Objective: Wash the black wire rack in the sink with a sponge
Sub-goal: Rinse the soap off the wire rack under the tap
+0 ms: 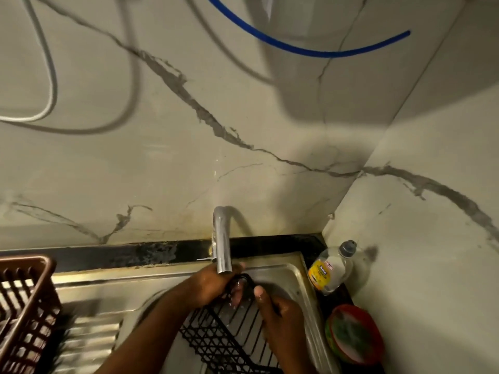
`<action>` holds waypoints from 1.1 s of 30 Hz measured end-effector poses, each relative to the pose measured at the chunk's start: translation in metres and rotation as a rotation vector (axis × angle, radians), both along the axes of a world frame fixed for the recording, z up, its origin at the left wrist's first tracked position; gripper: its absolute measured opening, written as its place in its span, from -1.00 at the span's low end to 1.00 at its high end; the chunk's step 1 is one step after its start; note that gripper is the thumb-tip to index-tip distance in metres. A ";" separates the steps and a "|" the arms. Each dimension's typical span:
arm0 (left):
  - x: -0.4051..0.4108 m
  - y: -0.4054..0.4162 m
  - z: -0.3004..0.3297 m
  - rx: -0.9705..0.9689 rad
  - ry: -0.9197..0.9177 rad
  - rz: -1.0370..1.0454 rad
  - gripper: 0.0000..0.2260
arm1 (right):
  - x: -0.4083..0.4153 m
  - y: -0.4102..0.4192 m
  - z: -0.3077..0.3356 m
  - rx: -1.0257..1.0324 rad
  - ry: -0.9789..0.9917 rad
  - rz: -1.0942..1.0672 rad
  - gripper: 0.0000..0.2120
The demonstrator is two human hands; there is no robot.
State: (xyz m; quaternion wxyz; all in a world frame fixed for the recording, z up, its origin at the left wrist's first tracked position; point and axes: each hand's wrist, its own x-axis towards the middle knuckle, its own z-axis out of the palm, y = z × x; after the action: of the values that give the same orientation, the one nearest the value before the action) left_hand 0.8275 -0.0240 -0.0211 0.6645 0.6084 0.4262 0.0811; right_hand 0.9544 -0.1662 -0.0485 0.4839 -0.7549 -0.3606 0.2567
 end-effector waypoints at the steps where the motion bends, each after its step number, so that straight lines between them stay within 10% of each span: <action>1: 0.004 -0.003 0.008 0.058 -0.009 -0.059 -0.56 | -0.001 0.001 0.004 0.005 -0.017 0.024 -0.39; 10: 0.025 -0.018 0.025 0.243 -0.184 -0.110 -0.50 | -0.009 0.022 0.014 0.076 0.118 0.112 -0.54; 19: -0.019 -0.007 0.010 0.188 0.118 0.102 -0.72 | 0.002 0.011 0.024 0.151 0.567 -0.114 -0.72; 28: 0.003 -0.012 0.017 0.357 0.258 0.045 -0.75 | -0.004 0.016 0.033 -0.159 -0.564 0.222 -0.59; 33: 0.005 -0.024 0.020 0.232 0.048 0.085 -0.77 | -0.003 0.021 0.034 -0.341 -0.627 0.184 -0.57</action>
State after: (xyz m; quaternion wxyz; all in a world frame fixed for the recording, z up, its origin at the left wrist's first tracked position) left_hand 0.8324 -0.0482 -0.0009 0.5754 0.6643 0.4551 0.1432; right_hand 0.9513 -0.1447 -0.0142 0.1918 -0.8310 -0.5100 0.1118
